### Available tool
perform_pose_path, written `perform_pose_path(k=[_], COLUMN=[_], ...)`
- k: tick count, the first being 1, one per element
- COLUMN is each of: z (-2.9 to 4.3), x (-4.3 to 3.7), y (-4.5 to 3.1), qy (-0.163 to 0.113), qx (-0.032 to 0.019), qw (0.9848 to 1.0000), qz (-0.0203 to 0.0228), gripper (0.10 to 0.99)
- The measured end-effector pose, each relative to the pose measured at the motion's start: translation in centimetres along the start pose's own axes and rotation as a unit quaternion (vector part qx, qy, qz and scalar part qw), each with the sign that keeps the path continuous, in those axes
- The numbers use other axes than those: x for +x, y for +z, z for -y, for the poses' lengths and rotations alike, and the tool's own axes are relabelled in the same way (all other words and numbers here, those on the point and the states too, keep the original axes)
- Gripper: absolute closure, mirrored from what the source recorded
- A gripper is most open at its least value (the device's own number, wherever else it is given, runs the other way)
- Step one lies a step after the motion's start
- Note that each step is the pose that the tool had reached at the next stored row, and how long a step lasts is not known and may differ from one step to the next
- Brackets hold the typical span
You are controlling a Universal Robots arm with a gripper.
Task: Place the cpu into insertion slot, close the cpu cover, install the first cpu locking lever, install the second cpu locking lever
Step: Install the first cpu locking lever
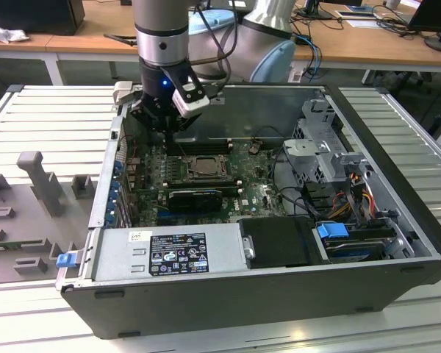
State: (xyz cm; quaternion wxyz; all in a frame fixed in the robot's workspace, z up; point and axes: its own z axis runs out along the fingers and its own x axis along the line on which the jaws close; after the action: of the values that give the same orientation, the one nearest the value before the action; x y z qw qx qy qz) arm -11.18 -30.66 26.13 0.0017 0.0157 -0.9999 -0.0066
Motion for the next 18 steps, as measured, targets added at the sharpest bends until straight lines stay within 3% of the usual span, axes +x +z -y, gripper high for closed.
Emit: perform_pose_path(k=[2,5,18], z=[-1.21,-1.91,-2.02], x=[0.21,0.21,-1.78], y=[0.38,0.6,0.65], qy=[0.0,0.0,0.0], qx=[-0.0006,-0.0006,-0.0005], qw=[1.0,1.0,1.0], qz=[0.0001,0.0,0.0], gripper=[0.98,0.98,0.98])
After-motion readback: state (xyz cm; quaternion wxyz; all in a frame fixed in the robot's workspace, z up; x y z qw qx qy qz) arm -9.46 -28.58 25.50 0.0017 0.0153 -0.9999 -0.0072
